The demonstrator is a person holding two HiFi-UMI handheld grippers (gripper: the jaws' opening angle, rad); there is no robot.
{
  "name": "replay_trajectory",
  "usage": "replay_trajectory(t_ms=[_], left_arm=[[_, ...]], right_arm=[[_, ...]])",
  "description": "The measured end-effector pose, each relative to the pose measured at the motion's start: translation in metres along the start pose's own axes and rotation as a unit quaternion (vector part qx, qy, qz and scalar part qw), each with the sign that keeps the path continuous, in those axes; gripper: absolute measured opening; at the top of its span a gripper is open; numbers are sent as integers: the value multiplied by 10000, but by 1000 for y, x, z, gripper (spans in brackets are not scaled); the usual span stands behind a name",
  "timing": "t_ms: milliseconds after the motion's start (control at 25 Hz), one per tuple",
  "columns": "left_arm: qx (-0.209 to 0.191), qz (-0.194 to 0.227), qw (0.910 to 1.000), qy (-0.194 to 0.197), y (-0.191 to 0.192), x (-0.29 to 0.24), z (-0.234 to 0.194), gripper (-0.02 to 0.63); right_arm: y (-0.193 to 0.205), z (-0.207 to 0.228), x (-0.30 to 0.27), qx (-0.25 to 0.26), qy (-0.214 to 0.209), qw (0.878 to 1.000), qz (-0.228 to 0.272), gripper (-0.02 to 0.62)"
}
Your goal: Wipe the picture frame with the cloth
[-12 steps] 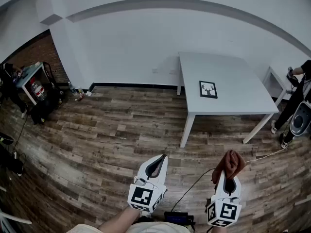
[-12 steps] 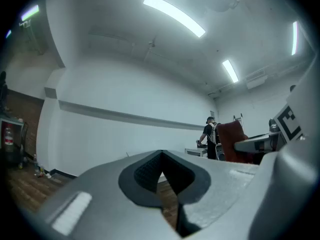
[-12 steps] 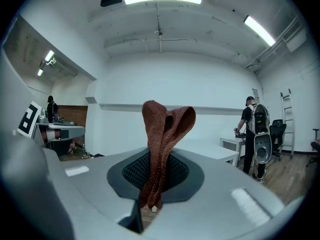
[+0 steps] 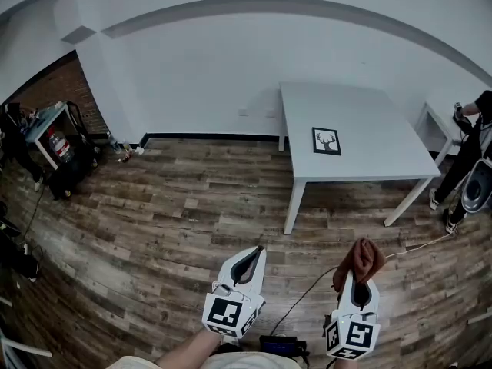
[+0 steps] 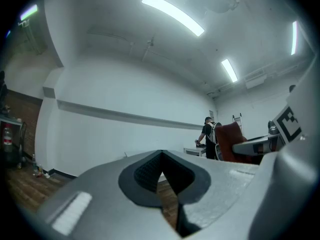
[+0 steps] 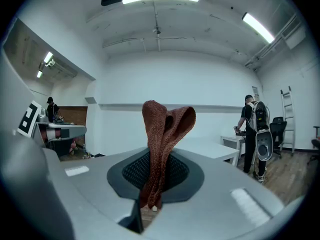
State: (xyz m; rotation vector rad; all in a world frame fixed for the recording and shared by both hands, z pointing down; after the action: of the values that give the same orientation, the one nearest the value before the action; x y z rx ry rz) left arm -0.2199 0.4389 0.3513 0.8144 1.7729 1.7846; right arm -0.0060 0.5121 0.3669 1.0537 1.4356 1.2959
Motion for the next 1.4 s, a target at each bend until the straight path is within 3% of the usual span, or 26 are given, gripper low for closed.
replay_trajectory(t_ms=[480, 960, 1400], left_arm=[[-41, -67, 10000, 40, 6, -37, 35, 0], [-78, -100, 9998, -159, 8, -75, 75, 0], [42, -41, 10000, 5, 18, -119, 56, 0]], right_arm=[[8, 48, -13, -215, 16, 9998, -32, 60], [18, 104, -34, -246, -232, 9994, -88, 61], [21, 101, -74, -80, -172, 9997, -164, 61]])
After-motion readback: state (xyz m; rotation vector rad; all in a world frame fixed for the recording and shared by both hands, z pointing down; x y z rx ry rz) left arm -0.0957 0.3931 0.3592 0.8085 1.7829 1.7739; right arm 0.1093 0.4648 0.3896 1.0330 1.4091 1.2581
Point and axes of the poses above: the fingertips, and each gripper's own axes: x backward along the fingers, z to its right, y out of its underside, the point moved 1 cm from there along x, backward along the fingers, and after that the axes turned 8 degrees about y, right-handed, at the moved point
